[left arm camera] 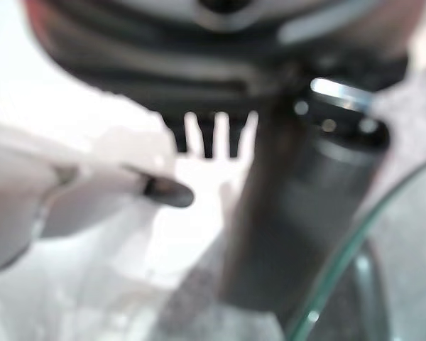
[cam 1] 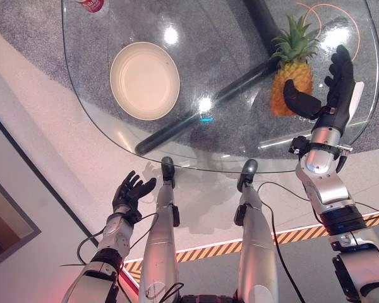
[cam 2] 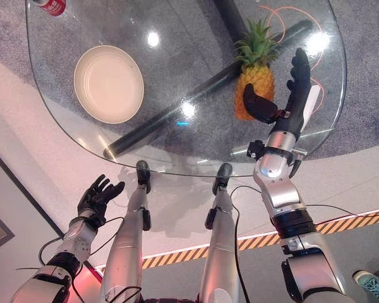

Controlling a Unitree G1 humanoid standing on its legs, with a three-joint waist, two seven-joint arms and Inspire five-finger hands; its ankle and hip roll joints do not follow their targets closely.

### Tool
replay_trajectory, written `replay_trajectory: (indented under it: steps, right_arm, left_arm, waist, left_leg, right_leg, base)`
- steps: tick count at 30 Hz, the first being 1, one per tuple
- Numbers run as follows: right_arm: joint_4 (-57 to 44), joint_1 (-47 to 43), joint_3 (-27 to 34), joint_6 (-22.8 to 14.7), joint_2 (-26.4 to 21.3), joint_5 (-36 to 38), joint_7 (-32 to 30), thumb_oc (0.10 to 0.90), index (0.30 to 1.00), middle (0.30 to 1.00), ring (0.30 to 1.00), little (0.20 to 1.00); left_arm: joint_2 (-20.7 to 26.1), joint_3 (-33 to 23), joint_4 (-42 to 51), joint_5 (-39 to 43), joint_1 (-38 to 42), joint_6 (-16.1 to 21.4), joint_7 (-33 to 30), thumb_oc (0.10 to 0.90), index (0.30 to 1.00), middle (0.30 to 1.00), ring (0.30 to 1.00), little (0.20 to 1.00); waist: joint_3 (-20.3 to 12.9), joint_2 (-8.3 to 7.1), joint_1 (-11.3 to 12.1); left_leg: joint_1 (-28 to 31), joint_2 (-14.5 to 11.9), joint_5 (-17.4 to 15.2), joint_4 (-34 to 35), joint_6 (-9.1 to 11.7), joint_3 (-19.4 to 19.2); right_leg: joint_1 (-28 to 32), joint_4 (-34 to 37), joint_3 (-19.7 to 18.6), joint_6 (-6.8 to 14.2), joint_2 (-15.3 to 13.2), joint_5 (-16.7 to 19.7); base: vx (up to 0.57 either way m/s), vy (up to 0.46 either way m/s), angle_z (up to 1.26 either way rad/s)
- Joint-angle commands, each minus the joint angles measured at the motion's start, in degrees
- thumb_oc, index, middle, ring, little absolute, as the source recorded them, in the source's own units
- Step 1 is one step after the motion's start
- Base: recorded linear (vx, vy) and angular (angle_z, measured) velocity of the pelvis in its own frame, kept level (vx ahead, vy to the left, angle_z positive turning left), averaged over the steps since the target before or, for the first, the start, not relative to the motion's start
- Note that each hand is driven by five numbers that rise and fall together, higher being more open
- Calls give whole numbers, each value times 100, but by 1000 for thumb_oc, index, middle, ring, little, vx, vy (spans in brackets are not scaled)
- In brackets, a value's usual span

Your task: Pick up the fruit to the plate

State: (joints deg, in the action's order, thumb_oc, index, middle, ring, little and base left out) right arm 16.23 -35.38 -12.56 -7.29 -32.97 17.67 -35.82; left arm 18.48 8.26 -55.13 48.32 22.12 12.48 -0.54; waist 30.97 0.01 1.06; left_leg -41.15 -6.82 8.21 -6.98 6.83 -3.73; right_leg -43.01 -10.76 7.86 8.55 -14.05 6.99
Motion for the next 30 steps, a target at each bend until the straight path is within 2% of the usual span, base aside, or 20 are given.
replay_trajectory:
  steps: [1, 8, 16, 30]
  right_arm:
    - [-346, 142, 58, -50, -324, 63, 75, 800, 900, 900, 900, 900]
    - [-469, 199, -7, 13, -316, 63, 218, 800, 900, 900, 900, 900]
    - [-960, 420, 146, -192, -275, -17, 154, 800, 900, 900, 900, 900]
    - [-1221, 670, 126, -62, -313, -52, 304, 800, 900, 900, 900, 900]
  left_arm:
    - [171, -85, -136, -134, -385, 64, -30, 800, 900, 900, 900, 900]
    - [163, -86, -96, -130, -443, 69, -43, 800, 900, 900, 900, 900]
    - [130, -106, -68, -117, -473, 86, -75, 800, 900, 900, 900, 900]
    - [125, -120, -48, -87, -529, 113, -54, 800, 900, 900, 900, 900]
  waist:
    - [-118, -1, -100]
    - [-118, -8, -105]
    - [-118, -25, -174]
    - [-118, -42, -204]
  left_leg:
    - [-266, 226, -369, -506, -75, 75]
    - [-251, 214, -355, -493, -79, 63]
    - [-268, 209, -356, -491, -82, 43]
    - [-264, 191, -340, -459, -76, 28]
  right_leg:
    - [-149, -134, 237, -12, 135, -75]
    - [-148, -150, 243, -23, 150, -83]
    - [-184, -157, 197, -12, 170, -78]
    - [-180, -131, 180, -5, 166, -69]
  base:
    - [0, 0, 0]
    - [0, 0, 0]
    - [0, 0, 0]
    - [0, 0, 0]
